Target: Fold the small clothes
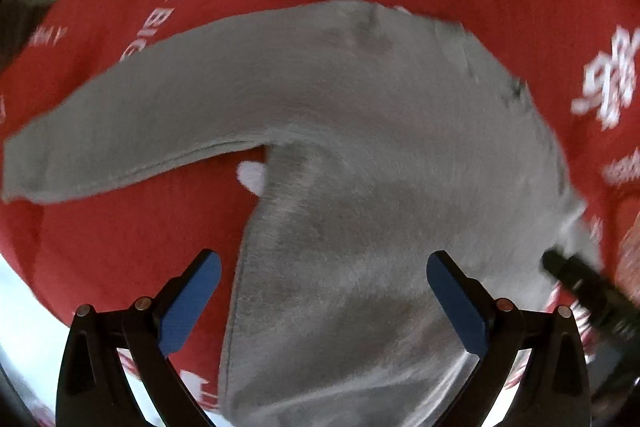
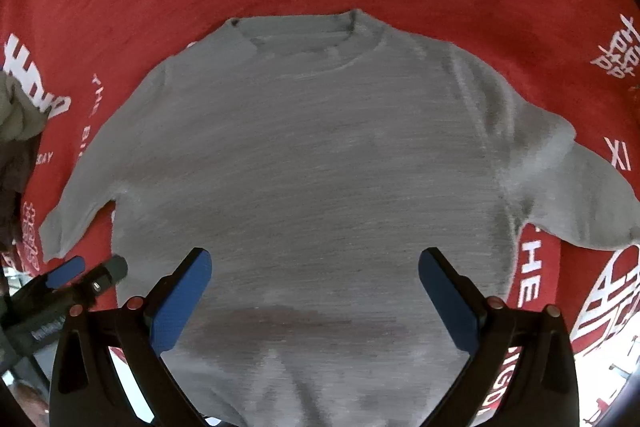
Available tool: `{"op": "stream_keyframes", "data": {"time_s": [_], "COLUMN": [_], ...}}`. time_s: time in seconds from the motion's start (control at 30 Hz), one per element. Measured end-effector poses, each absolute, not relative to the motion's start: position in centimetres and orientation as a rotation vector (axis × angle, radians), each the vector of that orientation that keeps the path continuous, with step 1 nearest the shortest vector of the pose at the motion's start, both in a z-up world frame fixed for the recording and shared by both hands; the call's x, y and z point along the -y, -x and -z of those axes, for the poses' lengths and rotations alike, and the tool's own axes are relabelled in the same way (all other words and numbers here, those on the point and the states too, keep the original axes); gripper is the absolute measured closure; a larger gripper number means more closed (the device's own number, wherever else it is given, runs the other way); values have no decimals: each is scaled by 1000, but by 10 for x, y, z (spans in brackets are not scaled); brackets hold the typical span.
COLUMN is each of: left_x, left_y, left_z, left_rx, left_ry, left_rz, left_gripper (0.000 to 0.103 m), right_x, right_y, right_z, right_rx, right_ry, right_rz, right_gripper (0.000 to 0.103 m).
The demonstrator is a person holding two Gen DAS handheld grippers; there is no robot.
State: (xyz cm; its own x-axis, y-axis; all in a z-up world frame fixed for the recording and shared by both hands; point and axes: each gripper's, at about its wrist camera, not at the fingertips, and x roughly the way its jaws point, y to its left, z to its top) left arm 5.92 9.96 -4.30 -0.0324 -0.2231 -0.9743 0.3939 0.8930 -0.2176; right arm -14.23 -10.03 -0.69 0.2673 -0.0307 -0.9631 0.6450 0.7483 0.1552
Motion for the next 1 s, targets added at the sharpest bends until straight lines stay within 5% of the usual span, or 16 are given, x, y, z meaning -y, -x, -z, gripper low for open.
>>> {"op": "stream_keyframes", "data": {"time_s": [0.57, 1.0], "left_x": [-322, -329], "left_y": [-137, -168], "left_z": [88, 100], "left_rx": [-1370, -1261], "left_ry": [615, 818], "left_rz": [169, 220], "left_gripper": [0, 0], "right_x": [37, -7], "right_y": [91, 54], "right_z": [14, 18], "right_rx": [-1245, -1266], "right_ry": [-503, -432], "right_rz": [289, 178], "right_gripper": [0, 0]}}
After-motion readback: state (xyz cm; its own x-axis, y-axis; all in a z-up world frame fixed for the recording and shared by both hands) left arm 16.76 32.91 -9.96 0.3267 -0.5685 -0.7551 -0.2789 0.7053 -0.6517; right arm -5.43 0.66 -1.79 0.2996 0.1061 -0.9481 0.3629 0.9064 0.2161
